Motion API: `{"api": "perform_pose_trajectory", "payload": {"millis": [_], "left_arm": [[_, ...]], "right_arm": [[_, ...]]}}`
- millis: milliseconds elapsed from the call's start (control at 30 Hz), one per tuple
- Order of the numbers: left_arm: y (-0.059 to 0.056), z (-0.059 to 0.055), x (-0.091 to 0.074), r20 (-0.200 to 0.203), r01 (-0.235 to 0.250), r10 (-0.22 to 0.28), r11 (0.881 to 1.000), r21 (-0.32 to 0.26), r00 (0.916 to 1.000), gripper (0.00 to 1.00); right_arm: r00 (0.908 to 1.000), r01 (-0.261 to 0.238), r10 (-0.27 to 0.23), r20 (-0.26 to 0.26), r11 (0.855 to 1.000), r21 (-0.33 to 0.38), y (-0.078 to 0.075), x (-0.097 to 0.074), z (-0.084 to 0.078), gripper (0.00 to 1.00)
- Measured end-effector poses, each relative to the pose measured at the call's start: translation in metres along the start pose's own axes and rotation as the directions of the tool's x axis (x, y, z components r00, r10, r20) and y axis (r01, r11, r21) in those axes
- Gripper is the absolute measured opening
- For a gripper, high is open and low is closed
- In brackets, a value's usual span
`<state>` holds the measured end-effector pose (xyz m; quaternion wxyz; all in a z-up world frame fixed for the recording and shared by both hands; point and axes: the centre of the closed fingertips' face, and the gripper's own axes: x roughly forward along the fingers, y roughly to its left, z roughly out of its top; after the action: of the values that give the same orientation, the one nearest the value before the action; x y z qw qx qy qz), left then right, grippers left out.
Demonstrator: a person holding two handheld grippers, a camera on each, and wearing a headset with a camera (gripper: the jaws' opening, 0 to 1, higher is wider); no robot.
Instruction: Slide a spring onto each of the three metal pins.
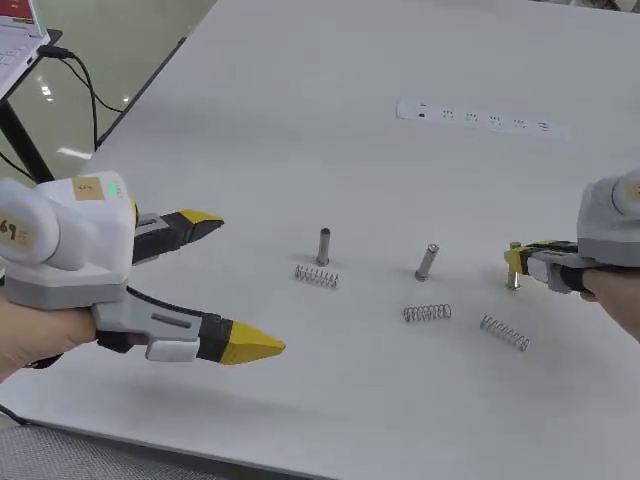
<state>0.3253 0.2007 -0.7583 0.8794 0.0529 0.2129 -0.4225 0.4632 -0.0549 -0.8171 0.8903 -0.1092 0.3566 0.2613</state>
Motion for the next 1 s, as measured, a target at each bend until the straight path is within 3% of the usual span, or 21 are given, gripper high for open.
{"api": "perform_pose_trajectory", "payload": {"millis": [167, 367, 1000], "left_arm": [[0.0005, 0.0052, 0.0002, 0.012, 0.0, 0.0, 1.0, 0.003, 0.9999, 0.98], [0.0017, 0.0046, 0.0, 0.008, -0.002, 0.002, 1.0, 0.005, 1.0, 0.98], [-0.0002, 0.0051, -0.0006, 0.009, 0.002, -0.002, 1.0, 0.004, 1.0, 0.98]], "right_arm": [[1.0, -0.004, 0.004, 0.004, 1.0, -0.005, 0.0033, -0.0021, -0.0033, 0.05], [1.0, 0.009, -0.009, -0.001, 0.998, -0.06, 0.0032, -0.0019, -0.005, 0.05], [0.9998, -0.015, 0.014, -0.01, 0.999, -0.034, 0.008, -0.0026, -0.0067, 0.09]]}}
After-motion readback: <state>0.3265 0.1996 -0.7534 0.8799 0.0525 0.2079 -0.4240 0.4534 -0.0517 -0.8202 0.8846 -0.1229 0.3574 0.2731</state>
